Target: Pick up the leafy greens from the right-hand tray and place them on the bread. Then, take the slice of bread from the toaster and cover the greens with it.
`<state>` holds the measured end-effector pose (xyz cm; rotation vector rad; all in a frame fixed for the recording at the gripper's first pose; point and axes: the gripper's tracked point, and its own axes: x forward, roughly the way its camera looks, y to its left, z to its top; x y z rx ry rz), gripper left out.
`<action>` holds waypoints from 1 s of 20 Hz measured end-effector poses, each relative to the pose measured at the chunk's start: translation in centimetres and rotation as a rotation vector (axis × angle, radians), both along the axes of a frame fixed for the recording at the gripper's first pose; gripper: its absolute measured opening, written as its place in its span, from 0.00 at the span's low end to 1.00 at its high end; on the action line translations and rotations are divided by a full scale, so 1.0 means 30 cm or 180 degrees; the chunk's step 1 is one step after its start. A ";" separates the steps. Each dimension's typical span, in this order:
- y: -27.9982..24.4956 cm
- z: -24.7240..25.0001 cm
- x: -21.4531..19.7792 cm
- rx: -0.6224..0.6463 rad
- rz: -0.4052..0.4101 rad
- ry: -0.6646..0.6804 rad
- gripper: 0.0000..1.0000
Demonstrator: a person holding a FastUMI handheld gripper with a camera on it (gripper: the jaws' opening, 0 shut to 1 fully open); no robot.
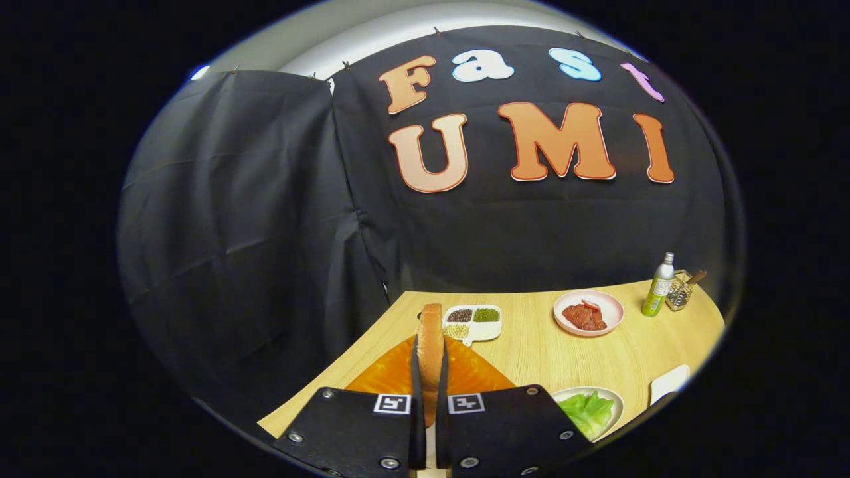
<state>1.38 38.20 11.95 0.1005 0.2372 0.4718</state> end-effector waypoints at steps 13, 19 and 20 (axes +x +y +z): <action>-0.257 -0.148 0.009 -0.0207 -0.0138 0.0072 0.06; -0.387 -0.300 0.036 -0.0181 -0.0254 0.0327 0.06; -0.403 -0.320 0.042 -0.0183 -0.0263 0.0357 0.06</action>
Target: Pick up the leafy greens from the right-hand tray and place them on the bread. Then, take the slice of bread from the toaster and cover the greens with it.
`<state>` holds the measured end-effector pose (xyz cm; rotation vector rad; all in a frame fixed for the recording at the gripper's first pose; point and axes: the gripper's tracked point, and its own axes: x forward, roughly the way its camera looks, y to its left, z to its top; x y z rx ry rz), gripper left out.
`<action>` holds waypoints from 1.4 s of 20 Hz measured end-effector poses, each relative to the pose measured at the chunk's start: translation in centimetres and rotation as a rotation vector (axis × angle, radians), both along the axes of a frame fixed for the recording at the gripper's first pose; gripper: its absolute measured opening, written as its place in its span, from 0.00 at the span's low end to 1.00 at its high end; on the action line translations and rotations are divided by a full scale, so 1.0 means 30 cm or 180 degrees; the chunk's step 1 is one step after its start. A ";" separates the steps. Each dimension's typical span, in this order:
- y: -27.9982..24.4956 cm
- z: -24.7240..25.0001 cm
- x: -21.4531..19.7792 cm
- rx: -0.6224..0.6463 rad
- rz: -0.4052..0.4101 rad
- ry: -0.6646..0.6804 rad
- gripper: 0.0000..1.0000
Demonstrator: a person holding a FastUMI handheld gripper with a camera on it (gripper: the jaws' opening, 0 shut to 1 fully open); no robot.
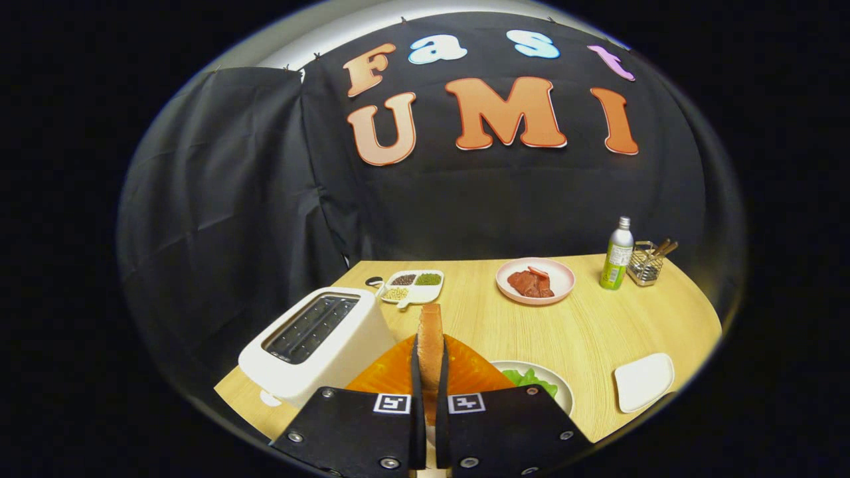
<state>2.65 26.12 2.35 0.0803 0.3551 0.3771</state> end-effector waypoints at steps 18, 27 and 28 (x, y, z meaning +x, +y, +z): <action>-0.202 -0.252 0.055 0.0069 -0.0182 0.0349 0.08; -0.305 -0.328 0.055 -0.0088 -0.0472 0.0466 0.38; -0.318 -0.341 0.055 -0.0104 -0.0500 0.0485 0.40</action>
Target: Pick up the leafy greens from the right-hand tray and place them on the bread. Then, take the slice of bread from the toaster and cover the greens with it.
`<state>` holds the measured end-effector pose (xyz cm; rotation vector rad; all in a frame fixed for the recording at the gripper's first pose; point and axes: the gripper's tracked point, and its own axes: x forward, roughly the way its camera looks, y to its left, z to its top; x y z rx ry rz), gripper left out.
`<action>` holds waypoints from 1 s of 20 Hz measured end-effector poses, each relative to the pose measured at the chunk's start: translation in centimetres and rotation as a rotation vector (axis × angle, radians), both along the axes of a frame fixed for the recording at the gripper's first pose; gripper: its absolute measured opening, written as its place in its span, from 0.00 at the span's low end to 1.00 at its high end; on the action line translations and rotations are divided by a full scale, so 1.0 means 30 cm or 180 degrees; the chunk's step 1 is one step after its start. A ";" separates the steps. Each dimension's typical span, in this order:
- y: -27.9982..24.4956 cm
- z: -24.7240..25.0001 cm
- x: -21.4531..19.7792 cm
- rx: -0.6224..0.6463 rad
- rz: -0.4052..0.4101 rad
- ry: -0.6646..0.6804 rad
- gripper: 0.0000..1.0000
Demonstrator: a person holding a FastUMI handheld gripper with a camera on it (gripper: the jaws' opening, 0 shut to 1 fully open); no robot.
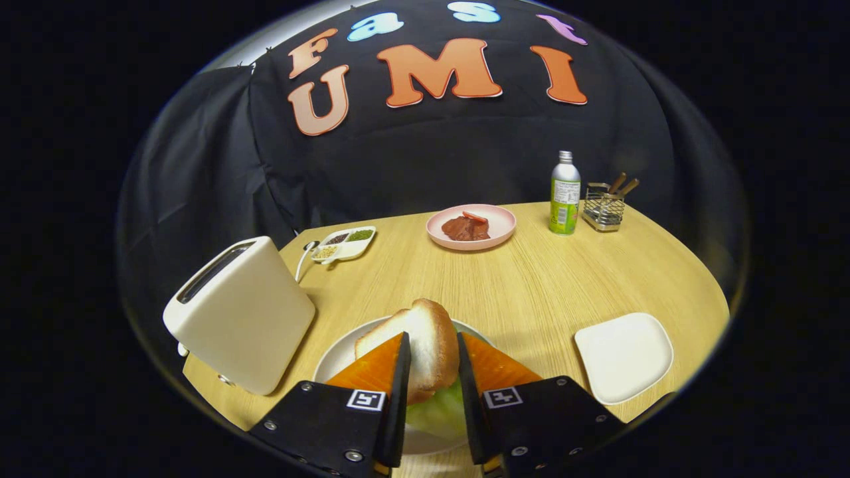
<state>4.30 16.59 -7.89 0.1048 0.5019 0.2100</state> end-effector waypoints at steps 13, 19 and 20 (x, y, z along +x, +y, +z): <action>-0.119 0.014 -0.015 -0.0306 -0.0066 -0.0283 0.87; -0.229 0.066 -0.018 -0.0325 -0.0151 -0.0479 0.97; -0.259 0.081 -0.016 -0.0347 -0.0188 -0.0524 0.97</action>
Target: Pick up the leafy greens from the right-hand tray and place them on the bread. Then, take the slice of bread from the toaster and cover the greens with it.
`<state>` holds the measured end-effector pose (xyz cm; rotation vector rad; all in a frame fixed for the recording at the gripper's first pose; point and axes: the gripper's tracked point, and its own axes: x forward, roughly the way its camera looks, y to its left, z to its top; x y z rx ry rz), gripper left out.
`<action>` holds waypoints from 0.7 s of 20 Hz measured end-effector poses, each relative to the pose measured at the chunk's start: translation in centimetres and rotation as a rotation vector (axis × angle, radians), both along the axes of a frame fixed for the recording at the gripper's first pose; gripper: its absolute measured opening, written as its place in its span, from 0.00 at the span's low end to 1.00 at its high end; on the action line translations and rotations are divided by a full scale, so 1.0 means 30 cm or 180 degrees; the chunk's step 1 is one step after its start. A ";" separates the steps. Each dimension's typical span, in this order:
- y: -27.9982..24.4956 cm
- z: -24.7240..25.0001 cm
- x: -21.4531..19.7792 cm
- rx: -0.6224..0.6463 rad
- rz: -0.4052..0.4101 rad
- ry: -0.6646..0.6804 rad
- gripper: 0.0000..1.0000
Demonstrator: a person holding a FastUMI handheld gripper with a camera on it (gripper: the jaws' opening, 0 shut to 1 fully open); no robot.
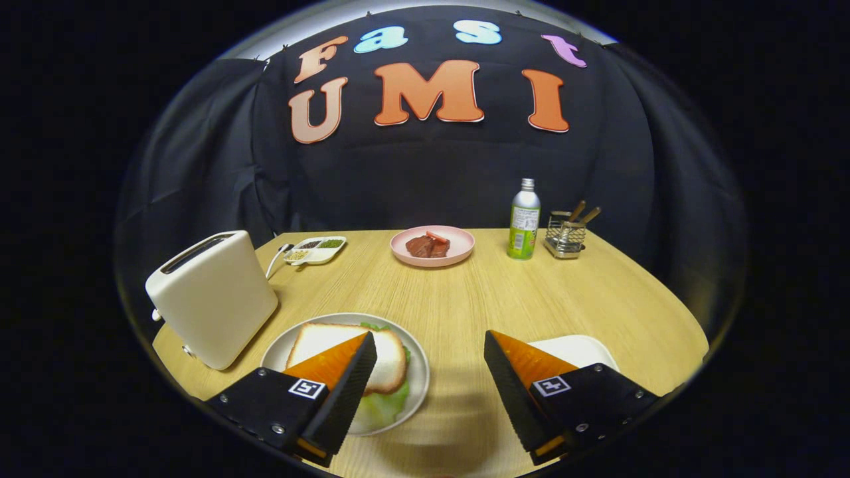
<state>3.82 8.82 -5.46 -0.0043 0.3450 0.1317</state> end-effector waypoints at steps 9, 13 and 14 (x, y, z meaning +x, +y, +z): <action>-0.188 0.049 -0.016 -0.0009 -0.0188 -0.0148 0.97; -0.255 0.049 -0.014 0.0003 -0.0293 -0.0160 0.97; -0.265 0.048 -0.013 0.0004 -0.0308 -0.0157 0.97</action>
